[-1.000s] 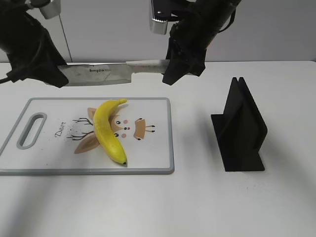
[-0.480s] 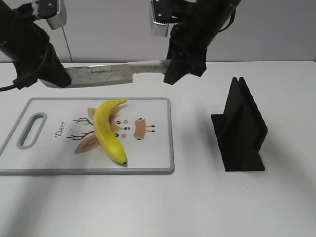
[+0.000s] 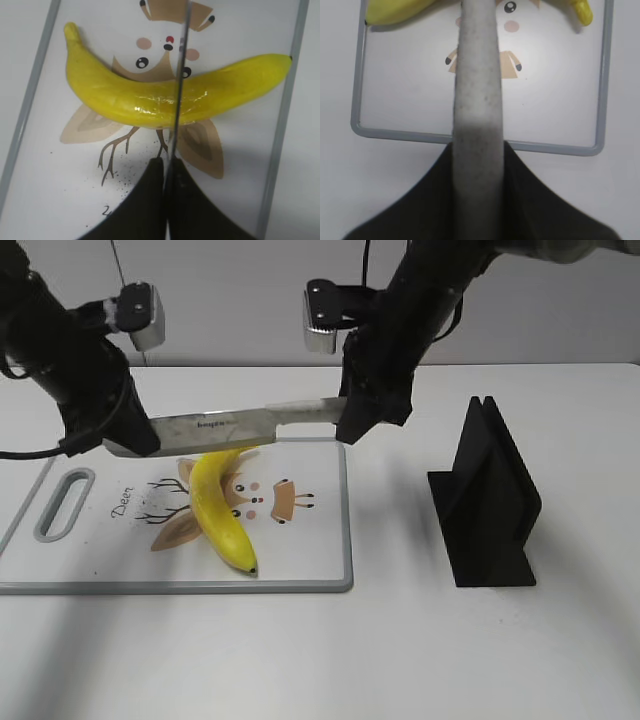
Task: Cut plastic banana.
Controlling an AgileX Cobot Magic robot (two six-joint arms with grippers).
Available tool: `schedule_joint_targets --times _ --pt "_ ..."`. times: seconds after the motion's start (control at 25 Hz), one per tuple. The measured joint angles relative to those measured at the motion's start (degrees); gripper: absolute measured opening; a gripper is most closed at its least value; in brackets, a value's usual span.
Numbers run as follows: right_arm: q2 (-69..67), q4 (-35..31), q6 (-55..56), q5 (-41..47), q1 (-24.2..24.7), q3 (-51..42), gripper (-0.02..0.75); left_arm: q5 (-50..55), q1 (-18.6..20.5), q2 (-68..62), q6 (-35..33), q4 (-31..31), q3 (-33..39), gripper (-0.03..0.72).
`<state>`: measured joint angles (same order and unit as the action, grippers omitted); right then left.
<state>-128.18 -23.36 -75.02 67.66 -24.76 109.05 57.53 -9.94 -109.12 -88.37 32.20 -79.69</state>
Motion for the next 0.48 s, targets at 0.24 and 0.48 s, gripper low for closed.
schedule_joint_targets --times 0.24,0.48 --pt "-1.79 2.23 0.77 -0.08 -0.13 0.00 0.184 -6.72 -1.64 -1.71 0.45 -0.28 4.86 -0.015" --pt "-4.54 3.13 1.60 -0.29 -0.54 -0.12 0.190 -14.93 -2.67 -1.83 0.45 0.17 11.41 -0.017"
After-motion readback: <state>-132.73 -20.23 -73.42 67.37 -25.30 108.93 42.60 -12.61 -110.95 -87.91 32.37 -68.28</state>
